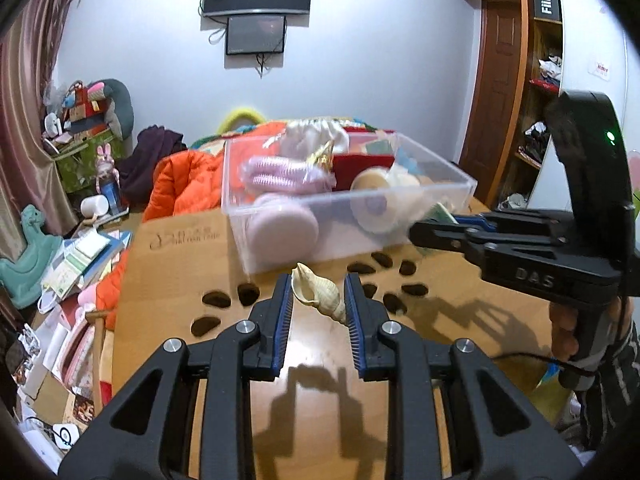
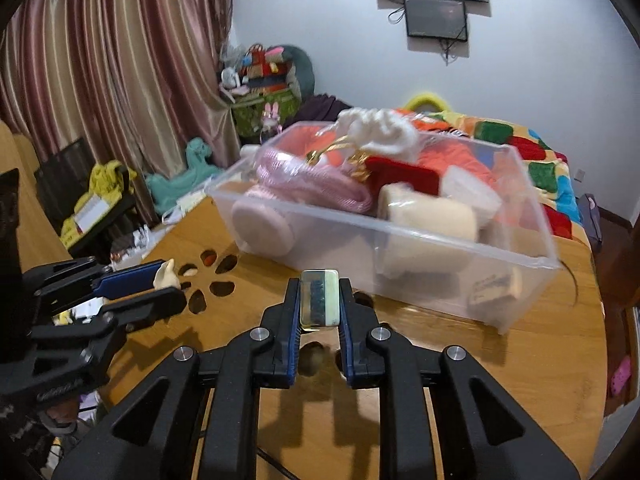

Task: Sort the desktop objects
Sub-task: 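Carry the seashell and green box into the clear bin and open both tools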

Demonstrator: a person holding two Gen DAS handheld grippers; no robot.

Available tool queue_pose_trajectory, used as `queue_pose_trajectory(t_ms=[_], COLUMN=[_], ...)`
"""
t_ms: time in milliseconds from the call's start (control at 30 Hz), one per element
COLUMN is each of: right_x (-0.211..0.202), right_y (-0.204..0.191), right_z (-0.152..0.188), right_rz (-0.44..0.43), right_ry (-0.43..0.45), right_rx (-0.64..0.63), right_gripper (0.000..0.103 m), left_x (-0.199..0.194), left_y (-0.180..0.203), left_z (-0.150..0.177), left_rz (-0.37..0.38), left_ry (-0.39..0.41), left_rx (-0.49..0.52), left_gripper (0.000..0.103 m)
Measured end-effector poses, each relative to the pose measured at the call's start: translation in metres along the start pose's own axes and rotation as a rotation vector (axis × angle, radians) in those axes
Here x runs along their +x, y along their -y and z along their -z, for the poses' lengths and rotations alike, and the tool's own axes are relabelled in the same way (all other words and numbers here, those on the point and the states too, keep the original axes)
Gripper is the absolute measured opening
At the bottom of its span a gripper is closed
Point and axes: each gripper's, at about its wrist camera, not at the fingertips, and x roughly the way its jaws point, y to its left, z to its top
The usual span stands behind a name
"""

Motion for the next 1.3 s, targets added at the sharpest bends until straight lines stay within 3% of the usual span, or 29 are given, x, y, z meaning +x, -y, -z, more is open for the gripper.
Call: queue_pose_trajectory(t_ms=[533,900,1300], right_x=[-0.048,-0.04,-0.023], right_y=[0.041,0.071,0.093], right_z=[-0.01,-0.02,-0.024], right_rz=[0.022,0.058,0.059], right_ry=[0.134,0.143,0.121], right_rx=[0.088,0.115,0.132], right_gripper=[0.015,0.015,0.015], left_x=[0.018,0.05,0.082], left_y=[0.005,0.022,0.025], left_z=[-0.044,-0.068,-0.069], left_rz=[0.054,0.085,0.098], left_ry=[0.058,0.05,-0.006], left_rx=[-0.017,0.027,0.041], left_gripper=[0.025,0.025,0.025])
